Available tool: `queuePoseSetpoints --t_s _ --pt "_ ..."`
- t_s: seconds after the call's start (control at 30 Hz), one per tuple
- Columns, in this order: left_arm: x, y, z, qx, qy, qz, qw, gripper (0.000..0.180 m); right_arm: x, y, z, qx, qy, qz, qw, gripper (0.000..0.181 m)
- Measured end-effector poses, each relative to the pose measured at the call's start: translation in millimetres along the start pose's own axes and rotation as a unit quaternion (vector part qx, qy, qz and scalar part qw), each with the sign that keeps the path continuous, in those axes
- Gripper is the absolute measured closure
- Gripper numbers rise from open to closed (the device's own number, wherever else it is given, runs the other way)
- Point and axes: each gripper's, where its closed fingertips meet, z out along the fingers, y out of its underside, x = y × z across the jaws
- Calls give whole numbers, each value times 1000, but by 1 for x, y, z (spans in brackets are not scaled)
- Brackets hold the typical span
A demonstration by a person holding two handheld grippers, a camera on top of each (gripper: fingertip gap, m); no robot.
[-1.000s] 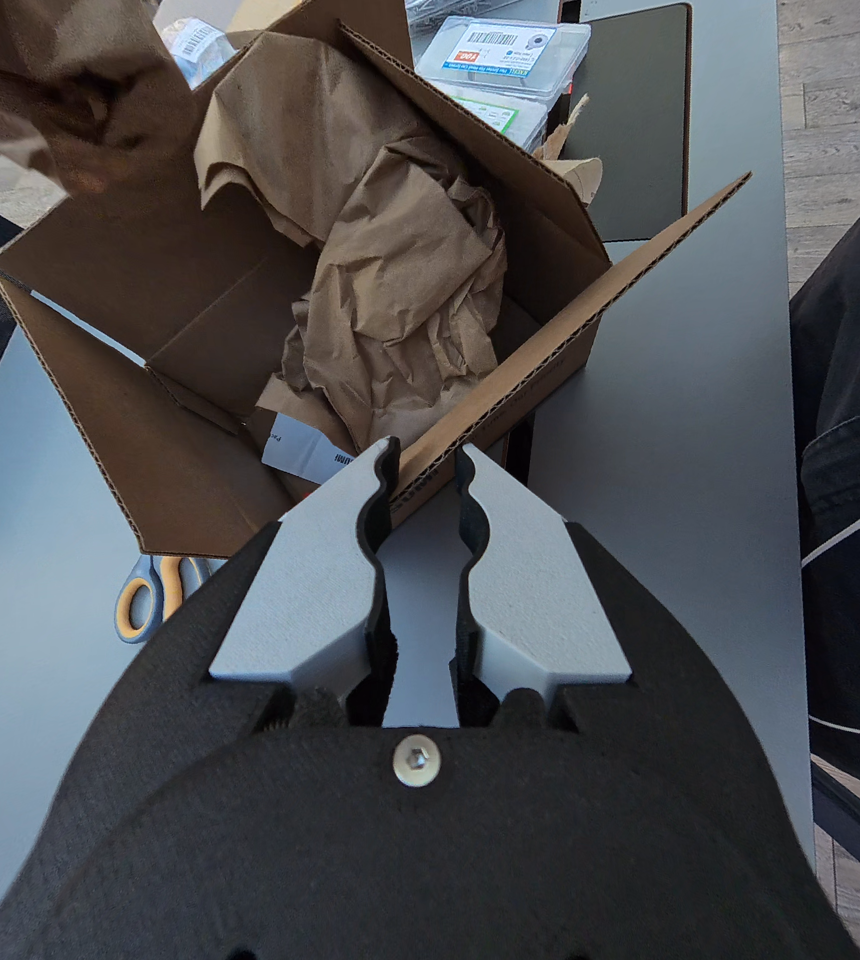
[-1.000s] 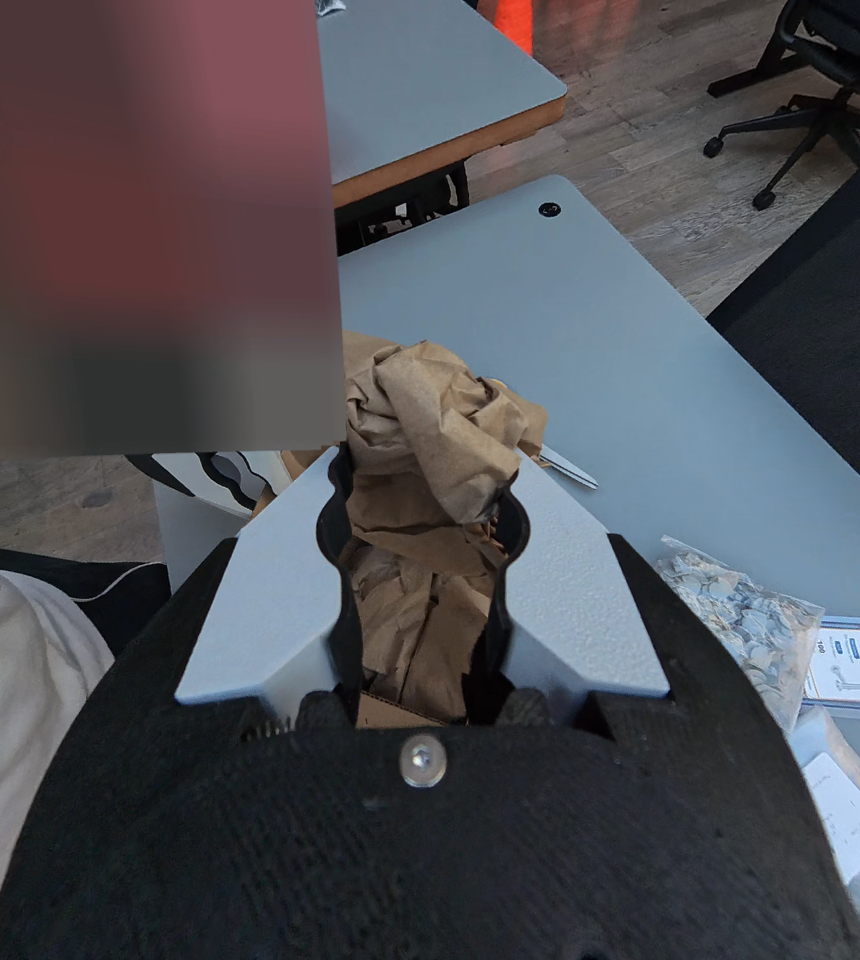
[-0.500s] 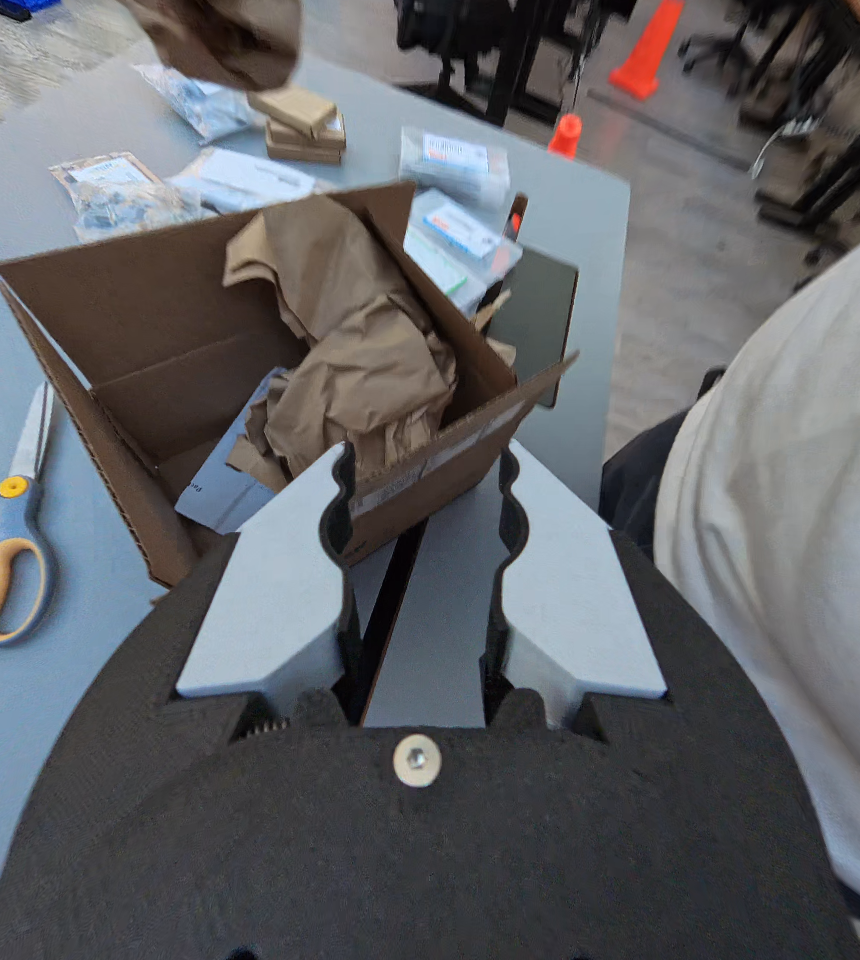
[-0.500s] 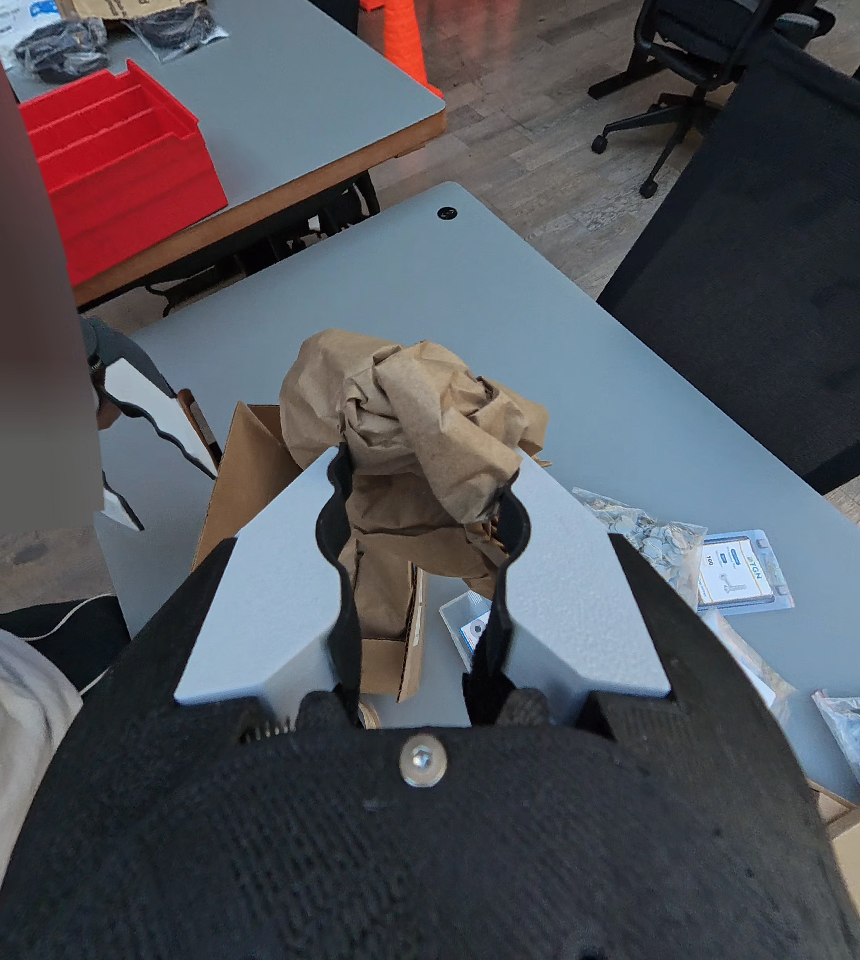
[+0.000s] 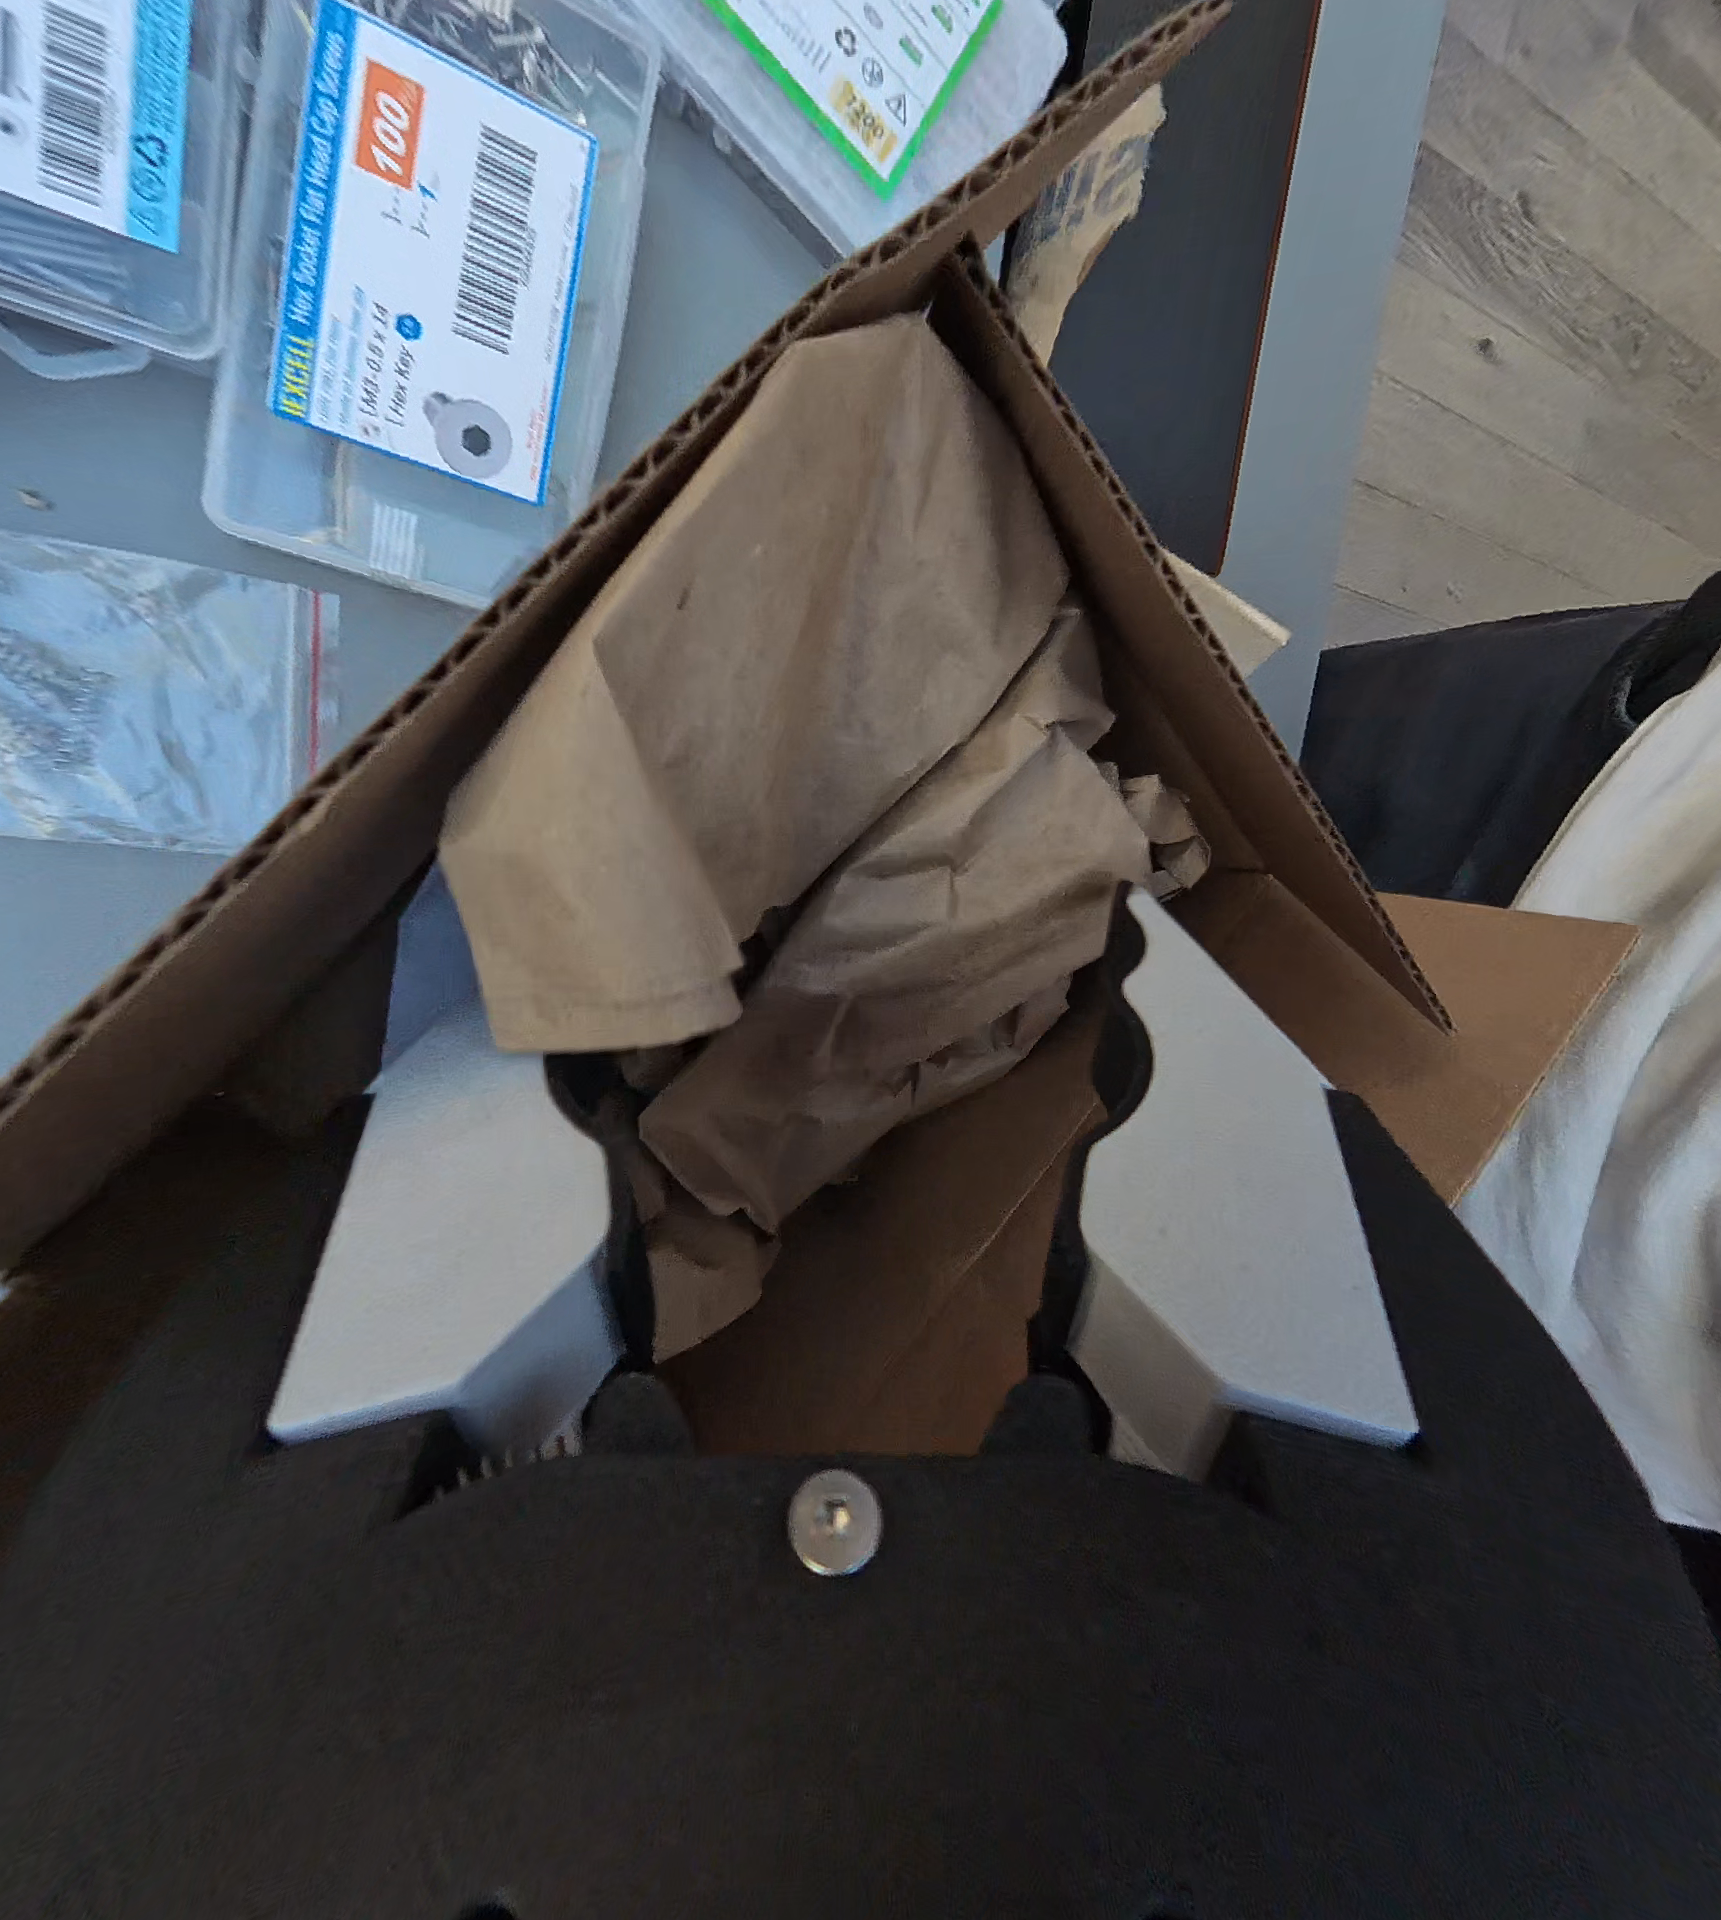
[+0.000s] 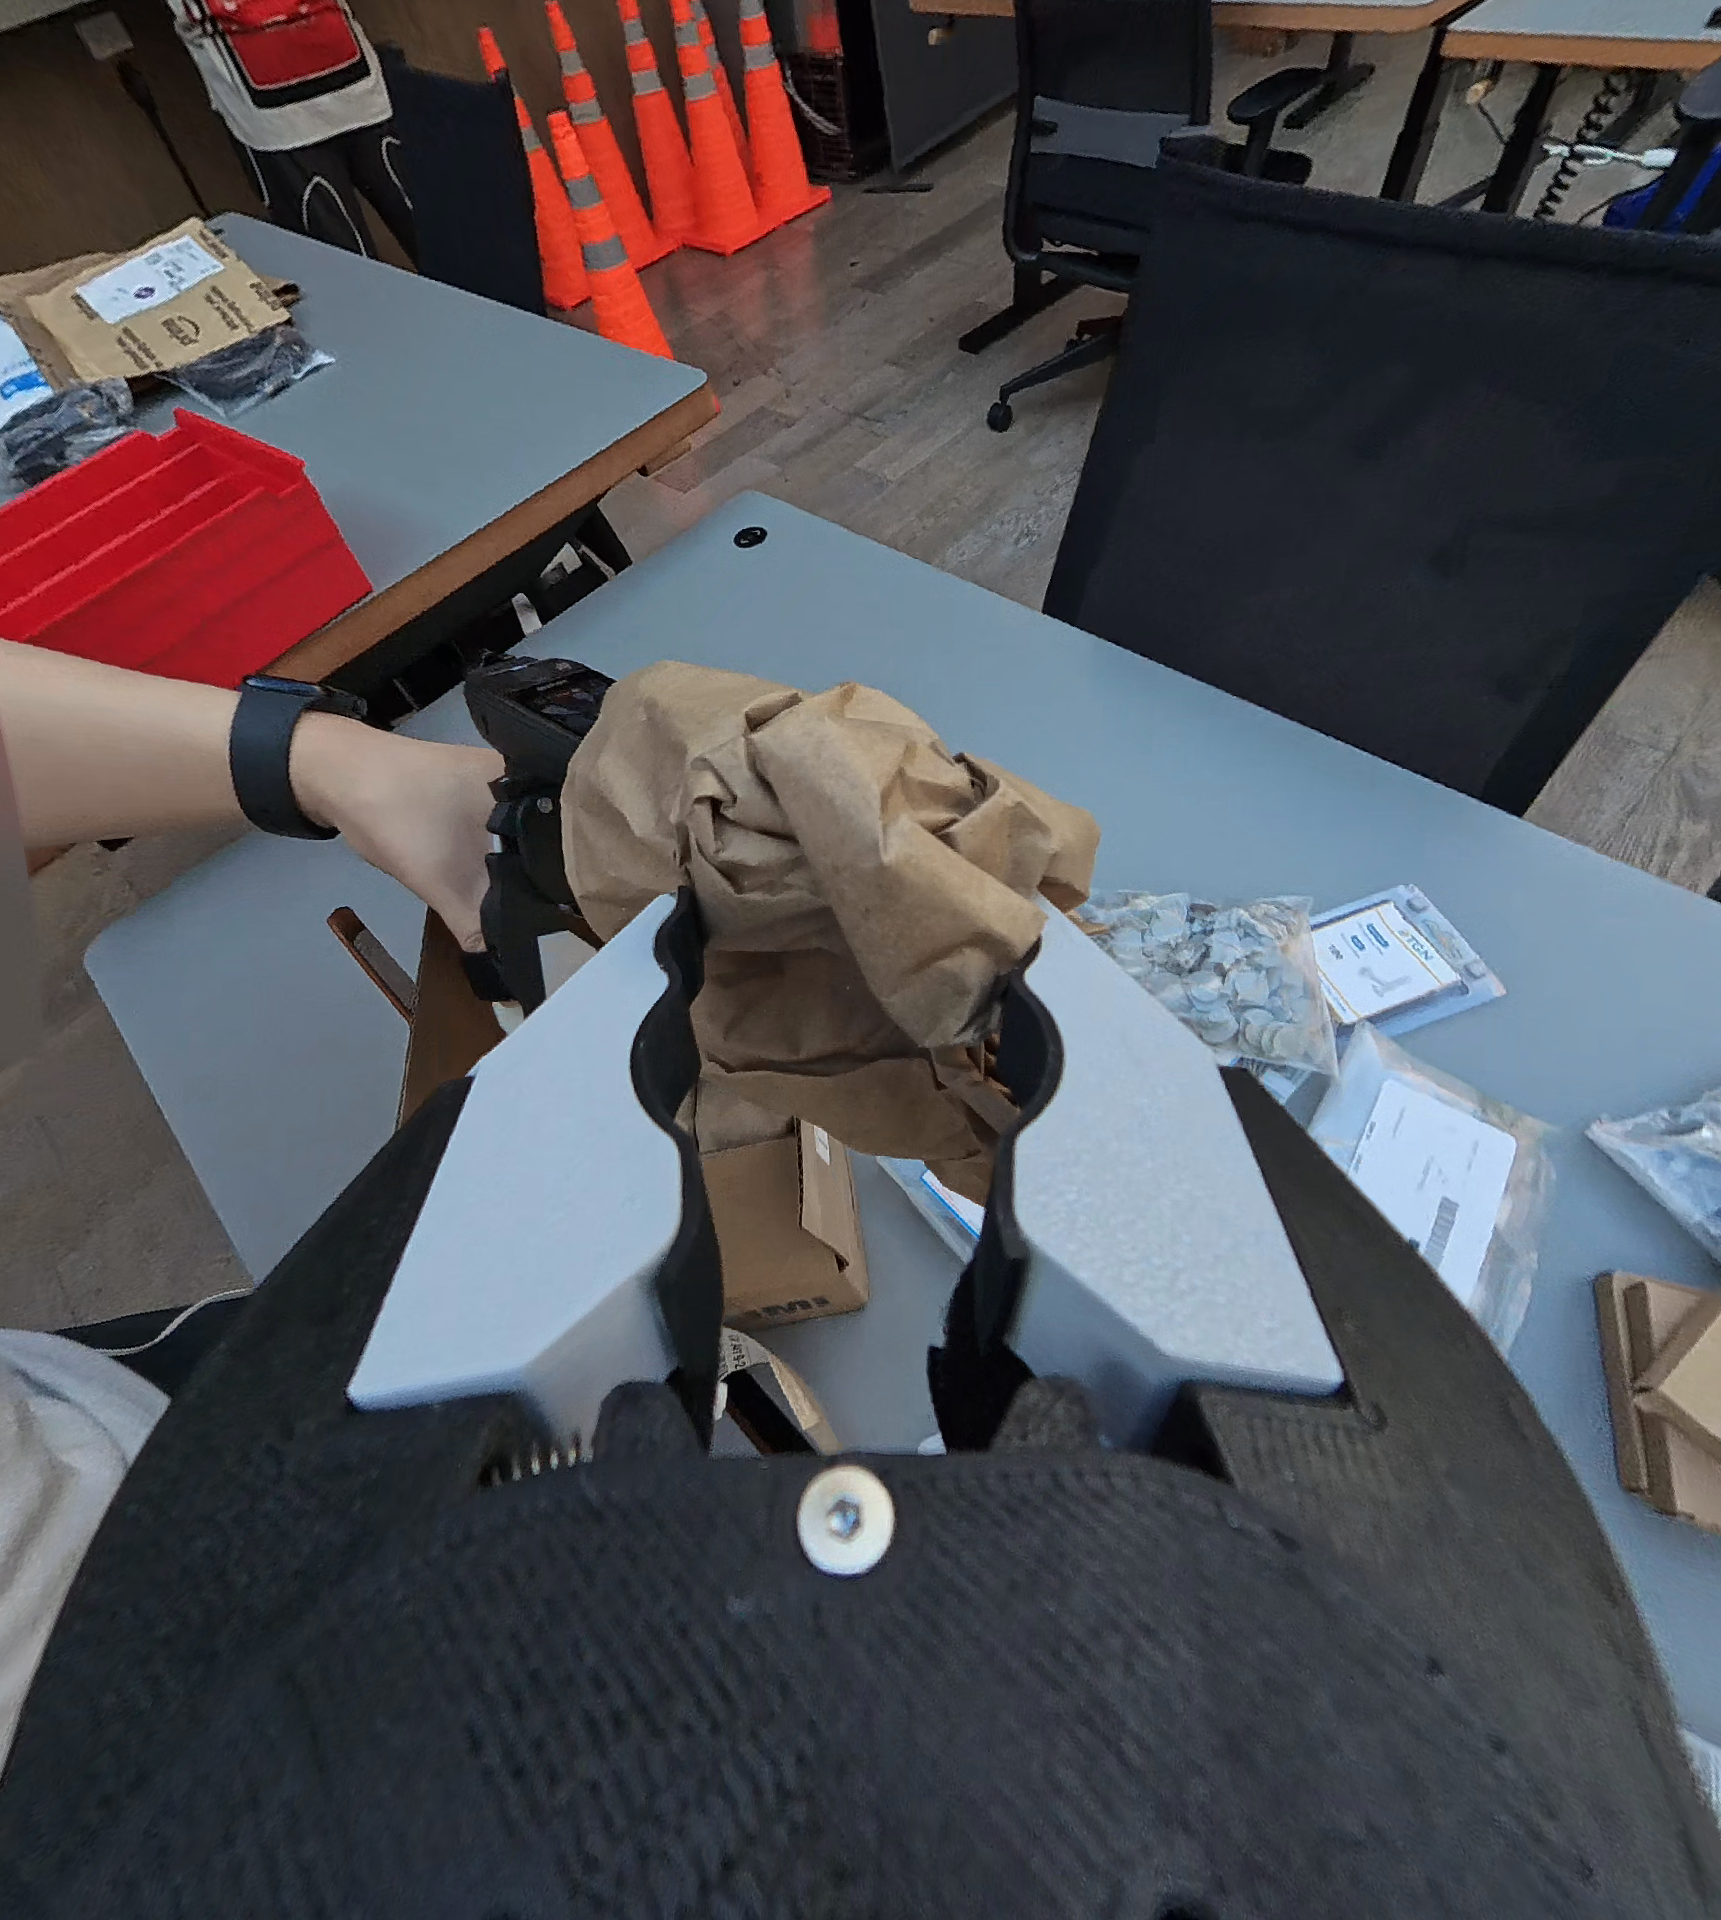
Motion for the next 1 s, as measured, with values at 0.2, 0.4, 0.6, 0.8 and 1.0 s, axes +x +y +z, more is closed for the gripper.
queuePoseSetpoints --t_s 0.2,0.4,0.6,0.8,1.0 --pt "10 -7 9 3 39 0 999 141 7 46 -20 -10 7 70 997 126" --pt "18 -23 -48 72 15 -56 996 171 10 83 -11 -28 32 96 995 126" --pt "29 -31 -98 138 -2 -122 983 173 20 86 -7 -18 34 119 992 126" --pt "36 -36 -210 286 -4 -172 943 173 28 63 -17 5 41 119 992 126" --pt "-1 65 -320 347 -99 -257 897 173 10 -1 37 8 -33 75 997 127"
